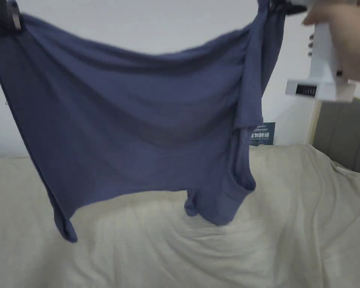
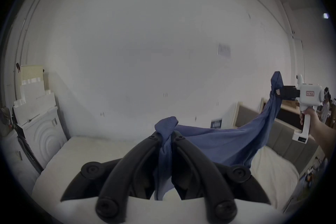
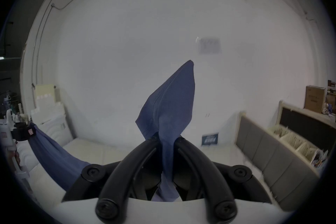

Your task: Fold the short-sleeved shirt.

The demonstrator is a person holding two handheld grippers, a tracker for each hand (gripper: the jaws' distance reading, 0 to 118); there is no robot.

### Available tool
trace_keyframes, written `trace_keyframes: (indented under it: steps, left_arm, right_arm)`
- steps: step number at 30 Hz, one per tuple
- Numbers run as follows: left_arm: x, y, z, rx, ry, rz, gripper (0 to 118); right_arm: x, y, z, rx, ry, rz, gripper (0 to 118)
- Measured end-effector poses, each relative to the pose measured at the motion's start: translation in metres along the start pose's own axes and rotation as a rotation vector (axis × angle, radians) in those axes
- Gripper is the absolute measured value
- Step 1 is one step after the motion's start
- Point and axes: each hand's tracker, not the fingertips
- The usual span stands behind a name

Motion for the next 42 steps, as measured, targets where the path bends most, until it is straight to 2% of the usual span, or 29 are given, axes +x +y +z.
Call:
trace_keyframes:
  steps: [5,8,11,13,14,16,19,21,23,27,31,35,39,41,42]
  left_arm:
    - [-0.015,-0.094,0.017,-0.153,-0.045,0.086,10]
    - [-0.024,-0.149,0.037,-0.222,-0.096,0.124,10]
    - [-0.029,-0.195,0.071,-0.267,-0.153,0.165,10]
    - [-0.016,-0.222,0.109,-0.301,-0.157,0.184,10]
    - [-0.014,-0.234,0.124,-0.313,-0.175,0.209,10]
    - [-0.01,-0.255,0.154,-0.333,-0.191,0.266,10]
    - [0.001,-0.28,0.192,-0.354,-0.192,0.286,10]
    - [0.01,-0.291,0.215,-0.362,-0.214,0.281,10]
    - [0.019,-0.293,0.237,-0.364,-0.234,0.249,10]
    - [0.025,-0.295,0.261,-0.379,-0.246,0.226,10]
    - [0.022,-0.305,0.237,-0.53,-0.217,0.216,10]
    - [0.011,-0.359,0.161,-0.752,-0.243,0.272,10]
    - [0.008,-0.415,0.093,-0.906,-0.144,0.358,10]
    - [0.016,-0.419,0.085,-0.908,-0.096,0.428,10]
    - [0.015,-0.421,0.082,-0.902,-0.098,0.454,16]
  right_arm:
    - [-0.019,-0.105,0.024,-0.195,0.132,-0.007,9]
    - [-0.014,-0.151,0.051,-0.279,0.215,-0.04,9]
    - [-0.006,-0.189,0.102,-0.307,0.263,-0.025,9]
    - [0.004,-0.207,0.135,-0.287,0.204,0.008,9]
    - [0.01,-0.214,0.153,-0.29,0.221,0.006,9]
    - [0.014,-0.224,0.197,-0.293,0.232,-0.019,9]
    - [0.025,-0.243,0.249,-0.312,0.24,-0.117,10]
    - [0.035,-0.255,0.276,-0.308,0.227,-0.129,9]
    - [0.04,-0.261,0.302,-0.307,0.221,-0.12,9]
    - [0.044,-0.264,0.331,-0.322,0.216,-0.026,10]
    - [0.047,-0.279,0.306,-0.422,0.236,-0.013,10]
    - [0.042,-0.328,0.22,-0.705,0.241,-0.017,10]
    - [0.025,-0.396,0.135,-0.924,0.112,0.041,10]
    - [0.022,-0.417,0.114,-0.987,0.084,0.018,10]
    - [0.021,-0.423,0.106,-1.007,0.076,0.001,13]
